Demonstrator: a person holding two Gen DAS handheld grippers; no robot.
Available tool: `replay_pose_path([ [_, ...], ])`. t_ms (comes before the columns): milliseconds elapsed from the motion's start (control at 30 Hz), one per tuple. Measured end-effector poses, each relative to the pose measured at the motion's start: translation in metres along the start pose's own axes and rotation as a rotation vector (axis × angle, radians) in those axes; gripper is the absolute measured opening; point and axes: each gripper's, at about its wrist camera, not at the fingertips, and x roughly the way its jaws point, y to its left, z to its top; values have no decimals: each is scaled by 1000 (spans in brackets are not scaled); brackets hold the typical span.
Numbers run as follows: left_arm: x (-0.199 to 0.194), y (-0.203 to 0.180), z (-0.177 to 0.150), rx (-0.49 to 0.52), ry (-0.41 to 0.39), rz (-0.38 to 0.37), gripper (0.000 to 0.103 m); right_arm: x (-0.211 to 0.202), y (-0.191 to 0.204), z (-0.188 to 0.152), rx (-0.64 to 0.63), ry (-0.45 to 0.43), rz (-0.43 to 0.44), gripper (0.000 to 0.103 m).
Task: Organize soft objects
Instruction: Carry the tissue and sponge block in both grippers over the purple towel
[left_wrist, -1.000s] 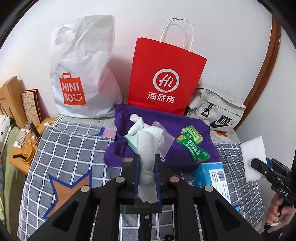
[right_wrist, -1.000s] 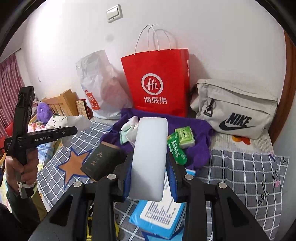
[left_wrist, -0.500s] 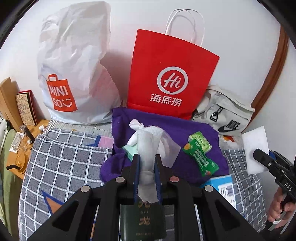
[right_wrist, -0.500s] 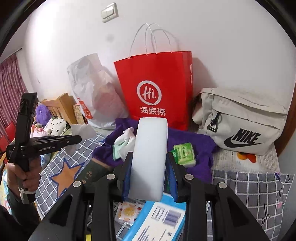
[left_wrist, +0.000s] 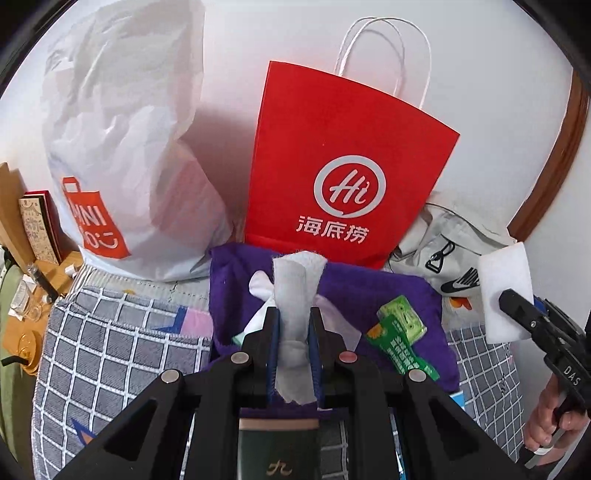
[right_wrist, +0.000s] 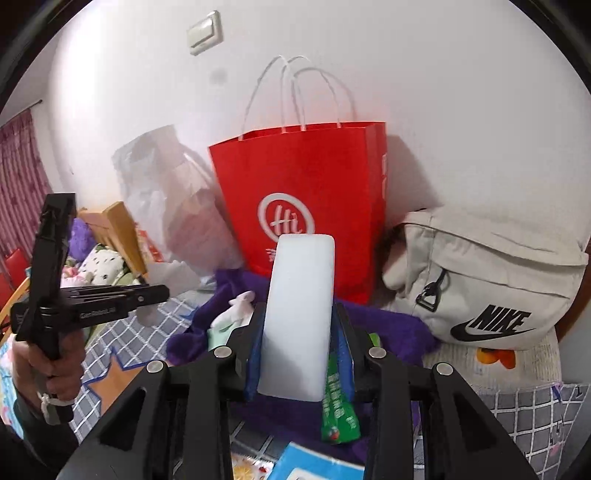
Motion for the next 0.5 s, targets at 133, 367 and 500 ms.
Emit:
replay_pose_path([
  [133,10,5,5,-14,11,-5,15,8,-8,1,29,0,6,34],
  [367,34,15,3,-34,42,-21,15,39,-17,-8,41,93,3,34],
  [500,53,19,-1,-46,83,-30,15,59,-16,-16,24,166,5,34],
])
